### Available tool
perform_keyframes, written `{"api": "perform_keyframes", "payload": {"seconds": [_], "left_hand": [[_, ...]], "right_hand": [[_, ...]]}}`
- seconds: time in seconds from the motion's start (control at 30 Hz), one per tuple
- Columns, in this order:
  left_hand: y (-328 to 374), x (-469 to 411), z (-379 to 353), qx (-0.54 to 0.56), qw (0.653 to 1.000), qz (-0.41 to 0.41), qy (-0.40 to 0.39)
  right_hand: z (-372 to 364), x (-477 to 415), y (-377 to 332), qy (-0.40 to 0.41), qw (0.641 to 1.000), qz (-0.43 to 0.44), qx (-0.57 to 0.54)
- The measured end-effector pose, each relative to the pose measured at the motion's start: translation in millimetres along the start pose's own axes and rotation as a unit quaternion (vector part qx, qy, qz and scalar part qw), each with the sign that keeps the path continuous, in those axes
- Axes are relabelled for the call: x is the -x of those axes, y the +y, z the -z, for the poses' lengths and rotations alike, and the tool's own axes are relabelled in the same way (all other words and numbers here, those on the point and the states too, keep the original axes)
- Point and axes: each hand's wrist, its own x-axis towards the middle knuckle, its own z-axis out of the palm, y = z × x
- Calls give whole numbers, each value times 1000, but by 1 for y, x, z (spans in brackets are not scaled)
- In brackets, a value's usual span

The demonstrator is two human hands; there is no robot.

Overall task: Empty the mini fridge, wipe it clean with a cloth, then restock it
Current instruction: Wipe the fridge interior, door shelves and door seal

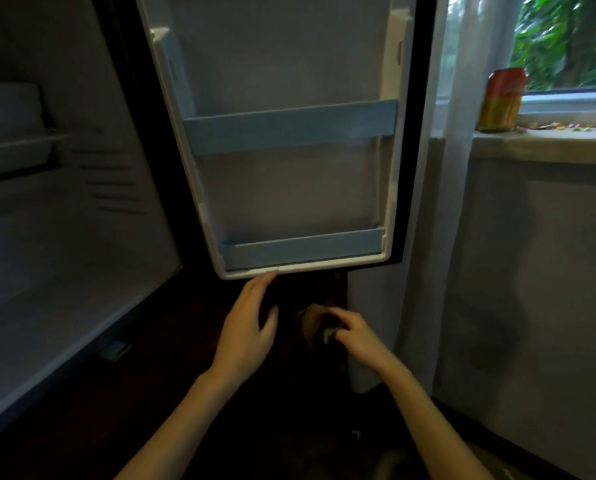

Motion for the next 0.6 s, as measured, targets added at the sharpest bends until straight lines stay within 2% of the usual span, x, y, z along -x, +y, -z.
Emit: {"api": "perform_keyframes", "payload": {"seconds": [0.07,0.17,0.23,0.3,0.37,0.4,0.5,0.53,0.6], "left_hand": [[5,11,-19,130,985,107,-39],[23,1,-38,304,924,220,-68],[34,-12,-49,352,902,225,-111],[44,-23,-62,339,900,184,-203],[53,-29,-75,261,910,127,-297],[54,-30,-82,228,916,106,-313],[60,-32,-95,231,916,136,-299],[63,-35,-96,233,918,150,-284],[67,-41,-96,211,936,171,-223]], "right_hand": [[15,8,0,9,991,99,95],[46,16,-7,-9,965,160,206],[66,20,-19,-33,935,177,305],[83,23,-32,-57,921,183,338],[95,26,-45,-46,928,185,319],[102,28,-48,-17,935,188,299],[115,39,-51,119,963,178,162],[119,42,-49,135,972,163,102],[126,50,-43,73,992,108,7]]}}
